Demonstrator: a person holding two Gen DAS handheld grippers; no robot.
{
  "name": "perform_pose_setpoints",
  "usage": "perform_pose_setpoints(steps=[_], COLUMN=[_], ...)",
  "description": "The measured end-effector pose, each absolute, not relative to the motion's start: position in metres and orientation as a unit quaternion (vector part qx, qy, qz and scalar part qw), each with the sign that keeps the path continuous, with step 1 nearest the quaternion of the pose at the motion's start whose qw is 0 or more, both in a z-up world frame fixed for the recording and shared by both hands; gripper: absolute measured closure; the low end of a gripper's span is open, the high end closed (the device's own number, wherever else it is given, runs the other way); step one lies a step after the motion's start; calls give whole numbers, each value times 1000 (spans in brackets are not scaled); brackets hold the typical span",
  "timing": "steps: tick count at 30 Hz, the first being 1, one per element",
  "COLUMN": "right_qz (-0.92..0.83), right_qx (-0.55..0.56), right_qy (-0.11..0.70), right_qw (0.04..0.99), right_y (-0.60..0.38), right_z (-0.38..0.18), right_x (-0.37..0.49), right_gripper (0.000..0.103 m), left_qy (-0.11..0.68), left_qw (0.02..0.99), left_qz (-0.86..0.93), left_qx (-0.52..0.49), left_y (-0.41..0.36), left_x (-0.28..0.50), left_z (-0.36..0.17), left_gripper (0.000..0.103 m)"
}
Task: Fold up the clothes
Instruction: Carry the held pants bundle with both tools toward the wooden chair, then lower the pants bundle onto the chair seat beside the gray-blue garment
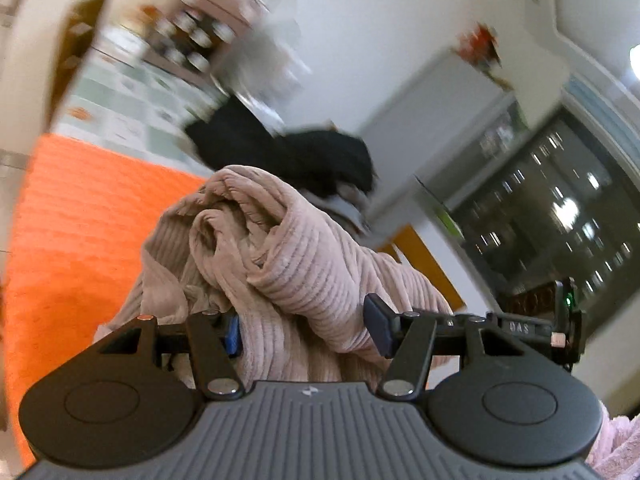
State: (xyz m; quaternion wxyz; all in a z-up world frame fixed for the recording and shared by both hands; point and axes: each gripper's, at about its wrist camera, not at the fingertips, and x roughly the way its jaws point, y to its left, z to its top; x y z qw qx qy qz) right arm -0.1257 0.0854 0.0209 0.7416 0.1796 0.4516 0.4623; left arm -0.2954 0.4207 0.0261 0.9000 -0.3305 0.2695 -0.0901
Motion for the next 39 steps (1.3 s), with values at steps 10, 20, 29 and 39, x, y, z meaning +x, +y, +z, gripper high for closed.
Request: perform_pose_setpoints(steps=[10, 20, 29, 39], right_qz=[620, 657, 588, 507], right_qx=[46, 31, 124, 184], right_qy=[460, 483, 509, 531], right_qw=[634, 578, 616, 653], right_y=[255, 446, 566, 649], right_z=[41, -11, -122, -260], right_x=[-128, -194, -262, -311], right_gripper=[55, 55, 55, 55], left_qy=[191, 198, 307, 402], left_qw=[902, 885, 884, 872], left_qz=[86, 162, 88, 61], left_qx=[-378, -389, -340, -272], left_y=[490, 642, 829, 952], left_x=[-426, -515, -529, -508], left_z=[26, -15, -94, -220], left_gripper=[39, 39, 39, 39])
